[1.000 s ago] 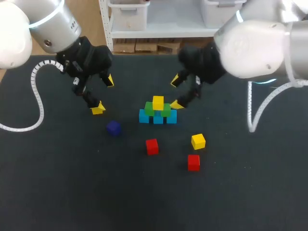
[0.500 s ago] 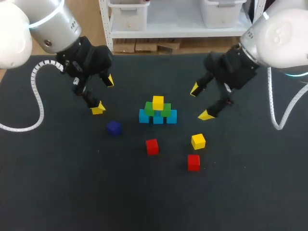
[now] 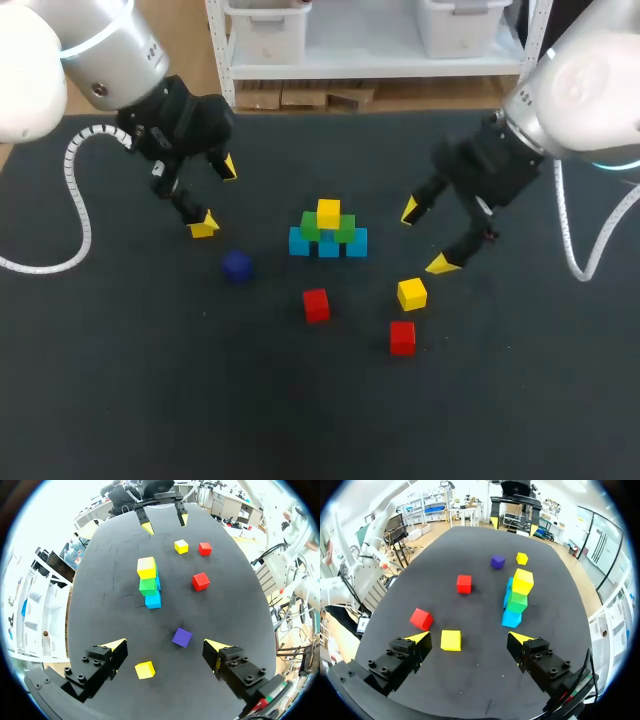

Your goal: Place the blue cubes, place green cubes on the blue cubes, place the yellow cubes on the green cubes, then place the red cubes on the yellow cubes, and place purple cube on the red cubes.

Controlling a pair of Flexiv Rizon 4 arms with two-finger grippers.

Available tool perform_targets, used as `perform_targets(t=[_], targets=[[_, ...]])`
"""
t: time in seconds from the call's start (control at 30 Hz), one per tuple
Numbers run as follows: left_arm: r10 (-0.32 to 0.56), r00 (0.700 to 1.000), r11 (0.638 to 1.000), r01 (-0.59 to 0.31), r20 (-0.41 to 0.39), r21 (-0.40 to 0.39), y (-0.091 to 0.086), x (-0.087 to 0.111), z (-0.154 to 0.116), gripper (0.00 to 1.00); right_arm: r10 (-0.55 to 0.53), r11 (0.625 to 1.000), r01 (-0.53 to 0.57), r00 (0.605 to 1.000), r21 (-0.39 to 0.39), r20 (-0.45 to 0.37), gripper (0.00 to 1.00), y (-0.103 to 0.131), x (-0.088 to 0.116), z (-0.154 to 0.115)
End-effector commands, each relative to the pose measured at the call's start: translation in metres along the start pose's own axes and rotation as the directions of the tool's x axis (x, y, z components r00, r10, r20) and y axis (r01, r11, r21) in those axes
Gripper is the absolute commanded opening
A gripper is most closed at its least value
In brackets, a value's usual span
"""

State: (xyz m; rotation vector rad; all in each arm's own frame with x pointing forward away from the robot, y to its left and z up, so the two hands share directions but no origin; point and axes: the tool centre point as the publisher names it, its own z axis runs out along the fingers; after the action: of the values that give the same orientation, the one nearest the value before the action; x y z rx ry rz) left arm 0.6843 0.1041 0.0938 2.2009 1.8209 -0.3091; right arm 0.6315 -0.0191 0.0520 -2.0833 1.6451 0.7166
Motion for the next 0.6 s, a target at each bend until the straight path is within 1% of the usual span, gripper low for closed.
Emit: perform_targets(t=[0.03, 0.33, 0.6], targets=[[0.003, 1.000, 1.000, -0.003, 0.003, -0.003, -0.001, 0.001, 0.000, 1.00, -0.005, 1.000, 0.005, 1.000, 0.012, 0.008, 1.00, 0.008, 0.006, 0.005], [0.003, 1.000, 1.000, -0.003, 0.003, -0.003, -0.001, 0.001, 0.000, 1.00, 0.011, 0.999, -0.012, 1.000, 0.046, 0.025, 1.00, 0.014, 0.018, 0.014], [0.003, 1.000, 1.000, -0.003, 0.003, -0.003, -0.001, 0.001, 0.000, 1.00, 0.016, 0.998, -0.018, 0.999, 0.056, 0.039, 1.00, 0.021, 0.020, 0.023]])
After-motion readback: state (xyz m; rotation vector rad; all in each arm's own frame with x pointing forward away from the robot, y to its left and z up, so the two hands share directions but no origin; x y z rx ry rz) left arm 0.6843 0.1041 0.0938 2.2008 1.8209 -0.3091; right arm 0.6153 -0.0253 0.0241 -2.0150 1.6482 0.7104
